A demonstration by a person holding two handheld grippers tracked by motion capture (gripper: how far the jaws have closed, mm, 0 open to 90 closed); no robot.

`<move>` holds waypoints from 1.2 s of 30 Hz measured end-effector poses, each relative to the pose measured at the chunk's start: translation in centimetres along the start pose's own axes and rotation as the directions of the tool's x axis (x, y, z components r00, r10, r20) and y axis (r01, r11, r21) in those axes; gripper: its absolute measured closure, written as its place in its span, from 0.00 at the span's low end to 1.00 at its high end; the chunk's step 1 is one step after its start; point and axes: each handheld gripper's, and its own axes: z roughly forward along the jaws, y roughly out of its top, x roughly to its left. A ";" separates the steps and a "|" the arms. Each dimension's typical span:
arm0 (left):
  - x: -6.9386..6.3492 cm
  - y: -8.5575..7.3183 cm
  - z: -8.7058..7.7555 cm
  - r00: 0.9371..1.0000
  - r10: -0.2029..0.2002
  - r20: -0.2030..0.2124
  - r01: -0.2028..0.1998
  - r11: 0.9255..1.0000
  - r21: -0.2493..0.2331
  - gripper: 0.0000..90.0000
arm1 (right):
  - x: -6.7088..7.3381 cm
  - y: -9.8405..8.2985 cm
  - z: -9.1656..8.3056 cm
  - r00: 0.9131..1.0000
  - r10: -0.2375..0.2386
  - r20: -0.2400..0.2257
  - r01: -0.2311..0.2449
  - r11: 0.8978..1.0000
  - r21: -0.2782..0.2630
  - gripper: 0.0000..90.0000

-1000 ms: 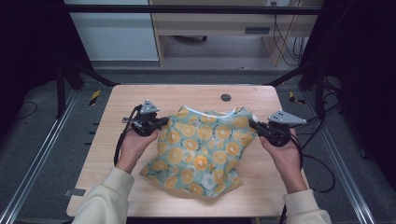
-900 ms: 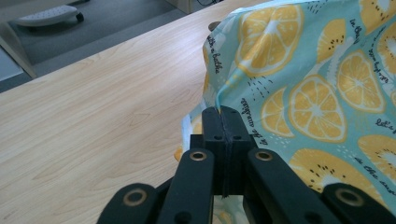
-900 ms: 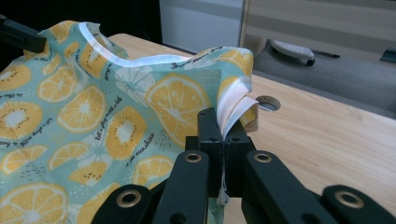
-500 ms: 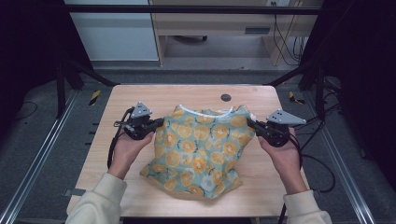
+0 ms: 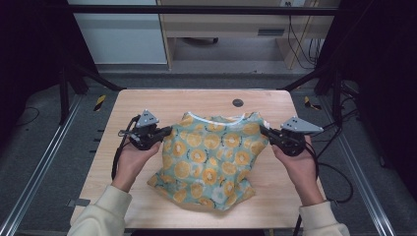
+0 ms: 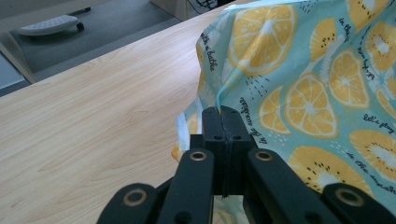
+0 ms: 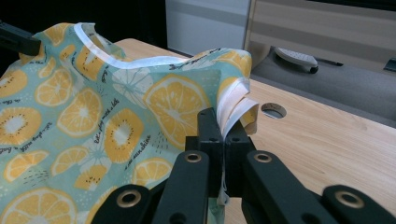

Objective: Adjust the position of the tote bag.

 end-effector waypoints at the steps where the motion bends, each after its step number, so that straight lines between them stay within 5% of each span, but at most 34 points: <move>1: -0.1 -0.1 -0.1 1.000 -0.001 0.003 0.001 1.000 -0.004 1.00 | 0.0 0.0 -0.1 1.000 0.005 0.001 -0.005 1.000 -0.009 1.00; 21: -0.3 -2.0 -2.3 1.000 -0.008 -0.009 0.007 0.999 -0.033 1.00 | 1.8 0.5 -0.6 0.999 -0.012 -0.034 0.011 0.999 -0.052 1.00; 36: -1.2 -4.7 -3.6 1.000 -0.021 0.010 0.021 0.998 -0.056 1.00 | 3.5 -1.8 -1.7 0.998 -0.018 -0.068 0.017 1.000 -0.025 1.00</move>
